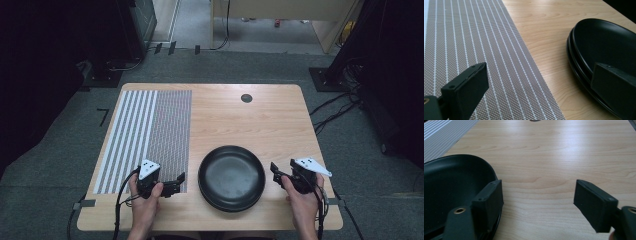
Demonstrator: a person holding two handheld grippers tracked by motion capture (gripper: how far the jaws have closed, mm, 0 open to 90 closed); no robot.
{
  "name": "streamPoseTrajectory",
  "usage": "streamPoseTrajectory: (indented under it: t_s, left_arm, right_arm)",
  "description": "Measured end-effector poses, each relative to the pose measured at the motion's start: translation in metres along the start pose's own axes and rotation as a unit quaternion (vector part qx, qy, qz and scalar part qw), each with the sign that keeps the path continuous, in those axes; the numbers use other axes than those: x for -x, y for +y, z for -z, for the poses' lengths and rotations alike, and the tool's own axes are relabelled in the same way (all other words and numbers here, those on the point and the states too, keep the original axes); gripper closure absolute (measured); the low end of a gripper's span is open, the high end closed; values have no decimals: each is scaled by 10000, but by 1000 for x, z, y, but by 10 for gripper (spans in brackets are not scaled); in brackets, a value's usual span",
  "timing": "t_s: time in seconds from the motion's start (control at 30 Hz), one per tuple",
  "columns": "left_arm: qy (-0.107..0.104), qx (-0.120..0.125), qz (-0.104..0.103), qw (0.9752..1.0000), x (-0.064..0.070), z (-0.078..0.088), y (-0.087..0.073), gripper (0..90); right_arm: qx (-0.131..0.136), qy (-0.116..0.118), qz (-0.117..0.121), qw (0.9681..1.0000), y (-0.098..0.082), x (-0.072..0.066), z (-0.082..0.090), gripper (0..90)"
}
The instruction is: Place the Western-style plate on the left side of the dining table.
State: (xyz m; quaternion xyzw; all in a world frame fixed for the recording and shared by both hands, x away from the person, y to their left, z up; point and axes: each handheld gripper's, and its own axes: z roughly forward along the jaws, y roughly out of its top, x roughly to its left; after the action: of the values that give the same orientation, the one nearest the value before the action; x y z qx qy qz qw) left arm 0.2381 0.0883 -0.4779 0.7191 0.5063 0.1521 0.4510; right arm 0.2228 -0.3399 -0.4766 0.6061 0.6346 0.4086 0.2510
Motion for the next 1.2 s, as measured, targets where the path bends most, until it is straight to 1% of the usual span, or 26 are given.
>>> streamPoseTrajectory:
  t_s: [0.03,0.13,0.27,0.33,0.43,0.5,0.53,0.6,0.67,0.7,0.77,0.83,0.9,0.93,1.0,1.1,1.17,1.2]
  left_arm:
    - [-40,13,7,10000,2,0,0,11]
    - [-83,5,-29,10000,5,-2,0,11]
    - [-128,-31,-98,9999,11,-4,-1,14]
    - [-182,-52,-124,9997,14,-6,-1,14]
    - [-280,-81,-151,9995,19,-8,-2,14]
    - [-305,-92,-147,9994,20,-8,-2,19]
    - [-208,-88,-183,9996,24,-9,-3,63]
    - [-271,-129,-219,9993,26,-11,-3,71]
    - [-292,-138,-247,9992,29,-12,-4,87]
    - [-280,-124,-232,9993,30,-12,-5,131]
    - [-397,-160,-229,9988,32,-14,-6,142]
    - [-459,-162,-242,9985,34,-15,-7,177]
    - [-518,-172,-255,9982,36,-15,-8,233]
    - [-540,-174,-262,9980,37,-16,-8,250]
    - [-561,-213,-283,9978,38,-17,-9,289]
    - [-582,-281,-285,9975,40,-19,-10,353]
    - [-611,-303,-293,9972,40,-20,-11,385]
    - [-640,-301,-273,9971,40,-20,-11,393]
  right_arm:
    - [47,19,12,10000,0,-3,0,265]
    - [71,97,3,9999,1,-6,0,280]
    - [22,42,75,10000,0,-11,-2,301]
    - [13,51,99,9999,0,-14,-3,317]
    - [74,35,200,9998,0,-19,-3,345]
    - [96,64,241,9996,0,-23,-4,371]
    - [103,83,255,9996,0,-24,-5,397]
    - [143,158,266,9994,-1,-26,-5,463]
    - [163,364,159,9991,-1,-27,-5,518]
    - [152,433,140,9988,-2,-27,-6,533]
    - [84,544,118,9984,-3,-29,-7,552]
    - [12,645,17,9979,-5,-30,-10,571]
    - [-52,699,-39,9975,-7,-31,-12,605]
    - [-65,721,-46,9974,-8,-31,-13,626]
    - [-184,750,-25,9970,-10,-31,-16,675]
    - [-375,770,-10,9963,-11,-32,-18,696]
    - [-397,789,-131,9960,-13,-32,-19,715]
    - [-420,857,-276,9951,-13,-31,-19,735]
